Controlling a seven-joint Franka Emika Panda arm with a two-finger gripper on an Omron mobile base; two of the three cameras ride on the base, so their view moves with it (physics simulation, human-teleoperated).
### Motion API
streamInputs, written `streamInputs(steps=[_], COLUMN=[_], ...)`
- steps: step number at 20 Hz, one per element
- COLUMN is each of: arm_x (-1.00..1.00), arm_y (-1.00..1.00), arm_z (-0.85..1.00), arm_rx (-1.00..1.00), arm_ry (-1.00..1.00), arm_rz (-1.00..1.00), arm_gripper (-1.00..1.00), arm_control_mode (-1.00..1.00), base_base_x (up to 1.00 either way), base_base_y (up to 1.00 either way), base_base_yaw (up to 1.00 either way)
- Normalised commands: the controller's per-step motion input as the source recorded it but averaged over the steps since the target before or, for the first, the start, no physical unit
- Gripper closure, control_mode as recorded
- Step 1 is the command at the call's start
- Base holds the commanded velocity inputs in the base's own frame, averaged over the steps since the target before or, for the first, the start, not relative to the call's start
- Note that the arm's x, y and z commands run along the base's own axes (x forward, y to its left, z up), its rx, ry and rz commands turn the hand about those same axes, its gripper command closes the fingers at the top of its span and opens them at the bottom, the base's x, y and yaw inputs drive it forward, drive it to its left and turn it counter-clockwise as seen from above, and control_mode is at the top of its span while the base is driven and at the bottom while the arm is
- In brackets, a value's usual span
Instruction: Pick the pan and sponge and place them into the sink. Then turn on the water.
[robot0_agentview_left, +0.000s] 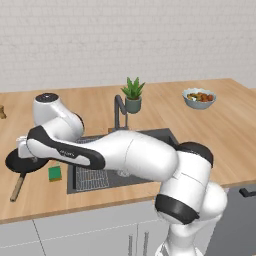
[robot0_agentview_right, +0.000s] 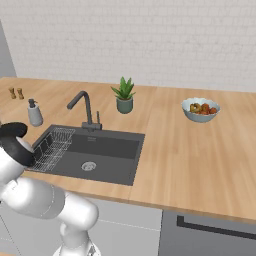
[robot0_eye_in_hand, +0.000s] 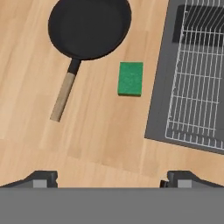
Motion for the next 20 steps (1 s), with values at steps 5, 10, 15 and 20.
streamInputs(steps=[5, 10, 15, 20], arm_x=[0.03, 0.08, 0.19, 0.28], arm_y=[0.01, 0.03, 0.14, 0.14], arm_z=[-0.05, -0.18, -0.32, -0.34], arm_rx=[-0.05, -0.01, 0.00, 0.00], arm_ry=[0.01, 0.01, 0.01, 0.02], arm_rz=[0.00, 0.00, 0.00, 0.00], arm_gripper=[-1.00, -1.00, -1.00, -1.00], arm_control_mode=[-1.00, -1.00, -1.00, -1.00], base_base_x=[0.00, 0.00, 0.00, 0.00], base_base_y=[0.00, 0.00, 0.00, 0.00], base_base_yaw=[0.00, 0.00, 0.00, 0.00])
